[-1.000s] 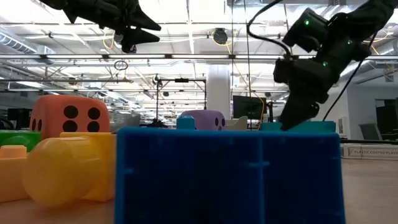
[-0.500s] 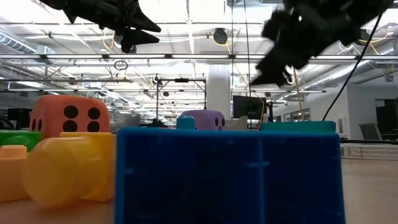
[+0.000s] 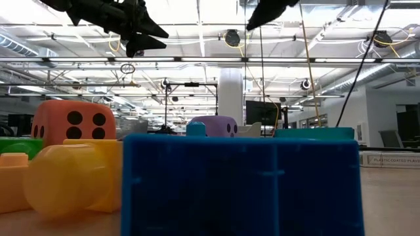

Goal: Pick & Place Toys
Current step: Put the black deck of cards into the gray bin

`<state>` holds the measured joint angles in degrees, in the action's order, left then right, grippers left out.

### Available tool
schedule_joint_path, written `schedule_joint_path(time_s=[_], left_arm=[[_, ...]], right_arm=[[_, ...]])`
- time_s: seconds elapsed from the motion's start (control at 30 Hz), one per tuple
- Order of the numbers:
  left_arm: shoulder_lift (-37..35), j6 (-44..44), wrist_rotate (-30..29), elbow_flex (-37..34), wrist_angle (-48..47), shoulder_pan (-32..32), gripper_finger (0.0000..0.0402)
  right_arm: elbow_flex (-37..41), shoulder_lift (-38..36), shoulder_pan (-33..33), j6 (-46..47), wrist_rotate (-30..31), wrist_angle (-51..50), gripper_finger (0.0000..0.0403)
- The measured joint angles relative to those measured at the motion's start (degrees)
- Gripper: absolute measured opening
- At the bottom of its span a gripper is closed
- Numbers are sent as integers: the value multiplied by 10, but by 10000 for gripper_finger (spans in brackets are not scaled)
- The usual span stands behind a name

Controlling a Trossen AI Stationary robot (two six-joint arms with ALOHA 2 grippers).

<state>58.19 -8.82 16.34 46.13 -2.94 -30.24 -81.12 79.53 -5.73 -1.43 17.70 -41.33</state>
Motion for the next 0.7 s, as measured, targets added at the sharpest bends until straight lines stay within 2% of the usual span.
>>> schedule_joint_path(time_s=[0.13, 0.23, 0.37, 0.5, 0.6, 0.7], left_arm=[[0, 1, 0, 0, 0, 0, 189], [0, 1, 0, 0, -3, 0, 189], [0, 1, 0, 0, -12, 0, 189], [0, 1, 0, 0, -22, 0, 189], [0, 3, 0, 0, -23, 0, 189], [0, 8, 1, 0, -25, 0, 189]], right_arm=[[-102, 77, 1, 114, -1, -151, 227], [-153, 119, 0, 156, -49, -206, 222], [-163, 140, -4, 156, -131, -199, 214], [-161, 145, -4, 146, -132, -180, 202], [-144, 143, -2, 135, -133, -116, 194], [-135, 145, -2, 138, -135, -111, 189]])
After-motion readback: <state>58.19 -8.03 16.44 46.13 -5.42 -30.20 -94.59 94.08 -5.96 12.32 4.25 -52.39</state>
